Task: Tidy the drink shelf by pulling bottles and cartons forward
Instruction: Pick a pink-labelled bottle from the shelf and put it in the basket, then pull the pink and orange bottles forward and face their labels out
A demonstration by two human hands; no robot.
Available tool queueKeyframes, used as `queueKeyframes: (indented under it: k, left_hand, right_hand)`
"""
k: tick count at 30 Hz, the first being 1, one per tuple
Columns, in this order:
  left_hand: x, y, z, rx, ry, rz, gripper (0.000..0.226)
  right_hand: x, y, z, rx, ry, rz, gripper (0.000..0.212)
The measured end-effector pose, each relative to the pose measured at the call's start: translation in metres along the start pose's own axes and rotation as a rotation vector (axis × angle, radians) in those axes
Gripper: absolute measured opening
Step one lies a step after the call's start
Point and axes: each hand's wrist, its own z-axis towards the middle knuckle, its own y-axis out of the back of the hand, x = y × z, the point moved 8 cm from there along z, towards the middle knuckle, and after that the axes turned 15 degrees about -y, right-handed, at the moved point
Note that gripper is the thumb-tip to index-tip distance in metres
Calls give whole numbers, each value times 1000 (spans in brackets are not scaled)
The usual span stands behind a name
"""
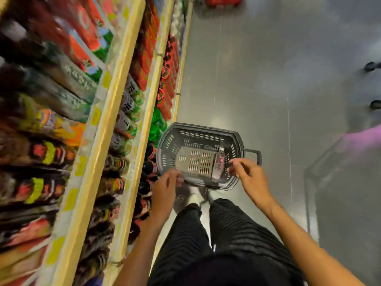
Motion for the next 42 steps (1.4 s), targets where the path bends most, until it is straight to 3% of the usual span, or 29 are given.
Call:
queueKeyframes:
  k: [6,12,19,23,34,39,42]
  left_hand:
    - [11,18,-77,-301,101,17,31]
    - [12,-3,-153,-620,199,-120,30]
    - [13,9,-252,-947,249,-185,28]
    - [14,15,-333,-1214,338,-190,29]
    - [-4,-107,-534,-2075,763,-304,32]
    - [-7,-151,-563,-2271,815,-379,31]
    - [-2,-165,-586,-2334,835,-409,30]
  right_hand:
    - [2,-5,-16,218,89,-261,23]
    - [14,-18,-23,387,194,-477,21]
    - [15,-88,-67,636,318,-660,19]
    - [4,-147,-119,858,417,-779,20]
    - [-112,-255,-305,1542,659,-1264,20]
    - [-169,-242,-370,1752,725,-1376,24]
    - [-198,-233,-392,1796,750,-1454,25]
